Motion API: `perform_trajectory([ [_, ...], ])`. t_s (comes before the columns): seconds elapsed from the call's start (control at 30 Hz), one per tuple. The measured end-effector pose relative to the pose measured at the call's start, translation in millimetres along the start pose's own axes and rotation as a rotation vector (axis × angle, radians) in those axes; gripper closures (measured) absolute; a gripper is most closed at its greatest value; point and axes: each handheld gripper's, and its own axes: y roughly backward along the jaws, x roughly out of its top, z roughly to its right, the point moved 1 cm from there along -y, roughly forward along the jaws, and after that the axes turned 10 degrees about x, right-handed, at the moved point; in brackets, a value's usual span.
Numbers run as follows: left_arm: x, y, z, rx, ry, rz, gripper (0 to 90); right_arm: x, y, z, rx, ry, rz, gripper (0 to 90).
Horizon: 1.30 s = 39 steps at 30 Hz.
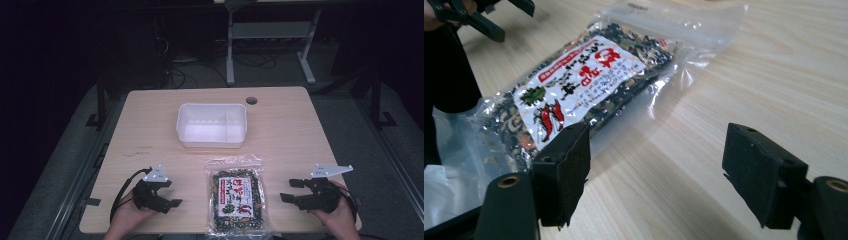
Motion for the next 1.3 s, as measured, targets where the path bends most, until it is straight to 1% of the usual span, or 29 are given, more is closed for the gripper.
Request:
perform_trajectory([
  [0.1,0.5,-1.0,1.1,-0.001,0.0,-0.001,21.6,-0.4,1.4,1.0,0.004,-0.011,0.007,26.6],
  [0.2,1.9,-2.5,4.3,-0.014,-0.004,-0.001,21.2,0.0,2.5,1.6,0.007,-0.016,0.018,26.7],
  [0.43,6.0,-4.4,9.4,-0.019,-0.015,-0.008,21.3,4.1,-1.7,13.0,0.011,-0.04,0.001,26.7],
  [0.47,6.0,-4.4,9.4,-0.019,-0.015,-0.008,21.3,4.1,-1.7,13.0,0.011,-0.04,0.001,26.7],
  [0.5,6.4,-4.6,10.3,-0.022,-0.014,-0.006,21.3,5.7,-2.1,14.8,0.011,-0.041,0.004,26.6],
  [0.53,7.8,-4.2,12.1,-0.025,-0.025,-0.005,21.7,9.7,-3.0,18.4,0.008,-0.051,0.012,26.6],
  [0.6,8.8,-3.9,13.9,-0.025,-0.026,-0.002,22.3,14.0,-4.8,21.4,0.002,-0.05,0.01,26.5],
  [0.67,11.2,-4.0,17.0,-0.028,-0.031,0.005,22.7,16.1,-5.8,22.2,0.0,-0.049,0.006,26.5],
  [0.7,14.3,-4.5,20.3,-0.042,-0.041,0.012,23.7,20.4,-7.8,23.3,-0.002,-0.05,0.002,26.5],
  [0.73,14.3,-4.5,20.3,-0.042,-0.041,0.012,24.1,20.4,-7.8,23.3,-0.002,-0.05,0.002,26.5],
  [0.77,17.5,-6.0,23.1,-0.048,-0.05,0.009,24.2,25.1,-9.3,23.8,-0.004,-0.045,0.001,26.5],
  [0.8,17.5,-6.0,23.1,-0.048,-0.05,0.009,24.3,25.1,-9.3,23.8,-0.004,-0.045,0.001,26.5],
  [0.83,19.6,-7.3,25.1,-0.054,-0.05,0.008,25.1,30.8,-10.5,24.7,-0.002,-0.043,0.001,26.5],
  [0.87,20.7,-7.7,26.6,-0.058,-0.054,0.009,25.1,30.8,-10.5,24.7,-0.002,-0.043,0.001,26.5],
  [0.93,23.6,-8.3,30.6,-0.064,-0.07,0.014,27.9,37.4,-12.2,25.6,0.005,-0.038,0.004,26.5],
  [1.0,26.3,-8.8,35.2,-0.074,-0.079,0.019,29.2,39.3,-12.8,25.8,0.008,-0.037,0.01,26.5],
  [1.03,29.2,-9.3,39.7,-0.099,-0.085,0.025,31.9,44.0,-15.0,27.4,0.008,-0.039,0.004,26.5],
  [1.07,31.1,-9.8,41.9,-0.107,-0.092,0.026,32.7,45.4,-16.0,28.0,0.005,-0.04,0.003,26.5],
  [1.1,31.1,-9.8,41.9,-0.107,-0.092,0.026,33.3,47.4,-17.3,29.1,0.005,-0.043,0.001,26.5],
  [1.13,32.9,-10.4,43.7,-0.108,-0.105,0.024,33.3,47.4,-17.3,29.1,0.005,-0.043,0.001,26.5],
  [1.23,37.0,-12.2,49.3,-0.122,-0.121,0.026,36.2,53.6,-22.1,31.8,0.008,-0.045,-0.003,26.5],
  [1.27,37.9,-12.5,50.9,-0.123,-0.122,0.028,38.0,56.3,-24.3,33.2,0.015,-0.053,0.0,26.5],
  [1.3,38.8,-12.4,51.7,-0.126,-0.127,0.028,38.0,56.3,-24.3,33.2,0.015,-0.053,0.0,26.5],
])
